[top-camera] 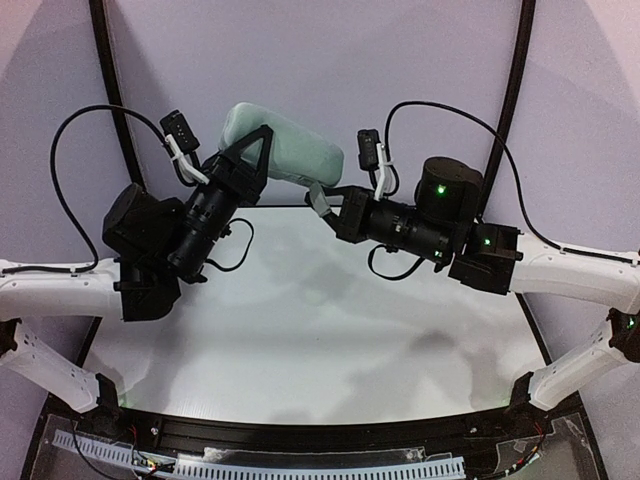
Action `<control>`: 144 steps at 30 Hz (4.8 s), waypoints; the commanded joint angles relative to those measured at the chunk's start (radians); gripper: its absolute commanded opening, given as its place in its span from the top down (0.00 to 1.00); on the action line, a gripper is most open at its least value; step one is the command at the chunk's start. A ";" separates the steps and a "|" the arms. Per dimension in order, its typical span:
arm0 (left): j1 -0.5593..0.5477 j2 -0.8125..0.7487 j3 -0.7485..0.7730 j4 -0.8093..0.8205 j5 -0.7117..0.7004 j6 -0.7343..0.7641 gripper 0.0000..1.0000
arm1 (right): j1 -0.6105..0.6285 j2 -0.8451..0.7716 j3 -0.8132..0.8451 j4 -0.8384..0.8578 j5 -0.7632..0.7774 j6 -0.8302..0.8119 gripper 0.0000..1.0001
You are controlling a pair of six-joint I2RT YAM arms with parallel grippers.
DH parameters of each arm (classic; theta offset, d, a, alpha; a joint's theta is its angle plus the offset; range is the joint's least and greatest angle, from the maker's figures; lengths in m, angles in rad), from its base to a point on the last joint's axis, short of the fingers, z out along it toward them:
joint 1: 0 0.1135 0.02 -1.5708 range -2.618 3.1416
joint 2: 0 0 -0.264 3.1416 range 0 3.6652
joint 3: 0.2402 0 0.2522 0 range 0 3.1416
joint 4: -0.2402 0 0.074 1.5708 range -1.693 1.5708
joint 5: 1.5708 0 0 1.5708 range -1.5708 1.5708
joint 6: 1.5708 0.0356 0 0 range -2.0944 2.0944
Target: Open the umbrella
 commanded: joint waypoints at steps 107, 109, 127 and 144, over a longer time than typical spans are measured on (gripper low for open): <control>0.103 0.308 0.039 -0.998 1.263 -0.217 0.99 | -0.154 -0.283 -0.004 -0.182 0.232 -0.827 1.00; 0.103 0.341 0.066 -1.027 1.270 -0.206 0.99 | -0.155 -0.271 0.010 -0.174 0.236 -0.828 1.00; 0.102 0.422 0.100 -0.936 1.171 -0.298 0.72 | -0.160 -0.244 0.046 -0.112 0.320 -0.713 1.00; 0.103 0.416 0.034 -0.552 1.194 -0.425 0.26 | -0.160 -0.303 -0.041 -0.081 0.257 -0.495 1.00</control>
